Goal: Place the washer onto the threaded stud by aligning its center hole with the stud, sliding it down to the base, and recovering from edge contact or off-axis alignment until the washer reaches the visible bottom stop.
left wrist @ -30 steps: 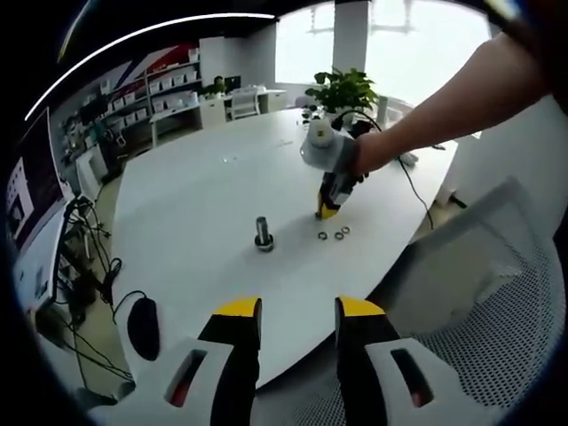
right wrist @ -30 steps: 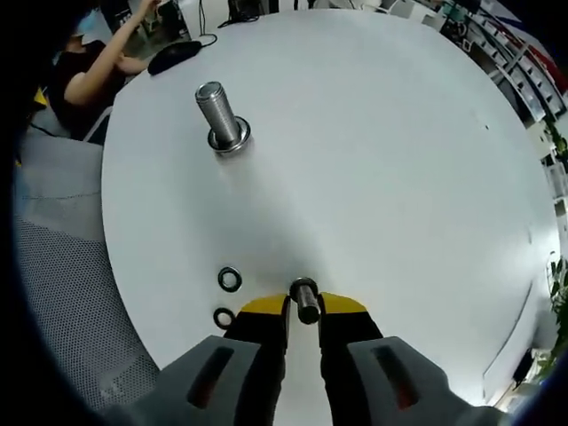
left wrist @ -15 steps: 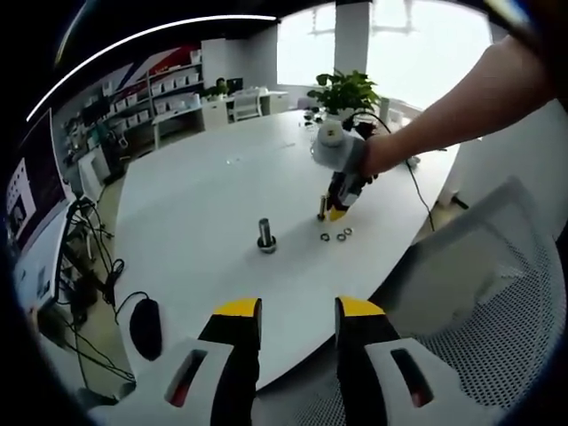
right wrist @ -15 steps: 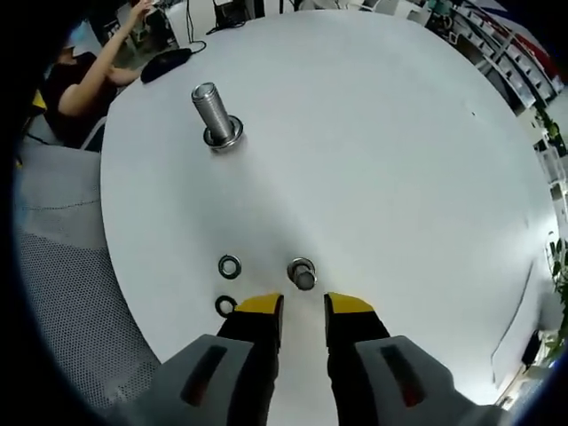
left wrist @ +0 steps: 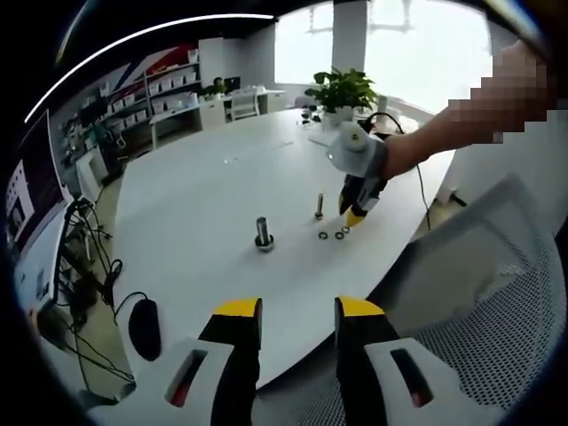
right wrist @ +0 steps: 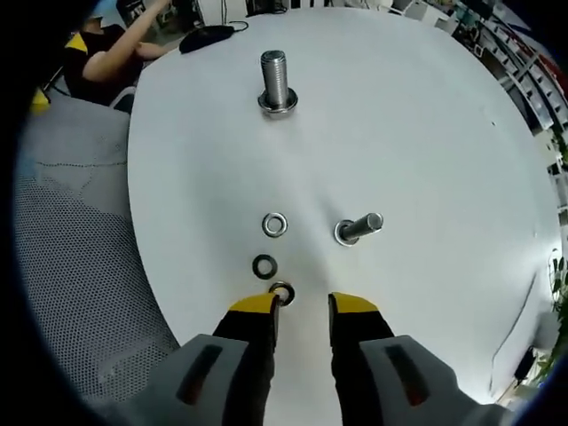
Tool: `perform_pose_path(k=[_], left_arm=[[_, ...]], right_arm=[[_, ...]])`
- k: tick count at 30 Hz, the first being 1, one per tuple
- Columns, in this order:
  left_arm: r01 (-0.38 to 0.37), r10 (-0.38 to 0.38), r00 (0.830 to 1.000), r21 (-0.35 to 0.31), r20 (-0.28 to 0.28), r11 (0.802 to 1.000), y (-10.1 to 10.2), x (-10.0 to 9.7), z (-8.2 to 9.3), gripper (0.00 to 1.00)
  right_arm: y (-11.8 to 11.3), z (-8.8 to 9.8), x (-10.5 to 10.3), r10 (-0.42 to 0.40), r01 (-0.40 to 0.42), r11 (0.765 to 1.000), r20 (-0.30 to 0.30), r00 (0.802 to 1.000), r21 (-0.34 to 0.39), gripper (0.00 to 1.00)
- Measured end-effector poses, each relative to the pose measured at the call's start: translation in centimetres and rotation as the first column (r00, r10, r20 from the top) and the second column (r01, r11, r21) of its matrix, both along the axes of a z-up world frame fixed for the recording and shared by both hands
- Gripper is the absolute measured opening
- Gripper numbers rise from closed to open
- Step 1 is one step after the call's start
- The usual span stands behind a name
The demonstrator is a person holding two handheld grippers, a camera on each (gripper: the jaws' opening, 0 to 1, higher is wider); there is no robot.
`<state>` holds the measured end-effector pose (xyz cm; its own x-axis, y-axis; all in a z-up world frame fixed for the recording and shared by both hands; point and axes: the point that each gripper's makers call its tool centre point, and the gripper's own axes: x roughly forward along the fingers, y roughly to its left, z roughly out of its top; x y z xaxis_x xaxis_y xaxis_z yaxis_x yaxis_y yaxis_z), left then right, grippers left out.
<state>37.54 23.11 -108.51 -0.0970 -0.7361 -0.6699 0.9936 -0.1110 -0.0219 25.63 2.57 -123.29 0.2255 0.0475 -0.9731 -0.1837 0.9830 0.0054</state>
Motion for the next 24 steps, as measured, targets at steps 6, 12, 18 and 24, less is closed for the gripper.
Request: perform_pose_path(k=[6, 12, 18, 24], left_arm=[[0.002, -0.002, 1.0, 0.002, 0.004, 1.0, 0.1, 0.0, 0.0, 0.31], [0.004, -0.004, 1.0, 0.009, 0.012, 1.0, 0.3, 0.1, -0.1, 0.31], [0.011, -0.011, 1.0, 0.011, 0.008, 1.0, 0.2, 0.0, -0.1, 0.31], [0.017, -0.017, 1.0, 0.007, 0.003, 1.0, 0.1, -0.2, -0.2, 0.31]], right_arm=[[0.8, -0.6, -0.3, 0.008, -0.008, 1.0, -0.007, 1.0, 0.012, 0.27], [1.0, -1.0, 0.1, 0.008, -0.008, 1.0, 0.008, 1.0, 0.02, 0.26], [0.8, -1.0, 0.0, 0.088, -0.088, 0.996, -0.011, 0.996, -0.017, 0.23], [0.9, -1.0, 0.0, 0.101, -0.103, 0.994, -0.057, 0.993, -0.035, 0.24]])
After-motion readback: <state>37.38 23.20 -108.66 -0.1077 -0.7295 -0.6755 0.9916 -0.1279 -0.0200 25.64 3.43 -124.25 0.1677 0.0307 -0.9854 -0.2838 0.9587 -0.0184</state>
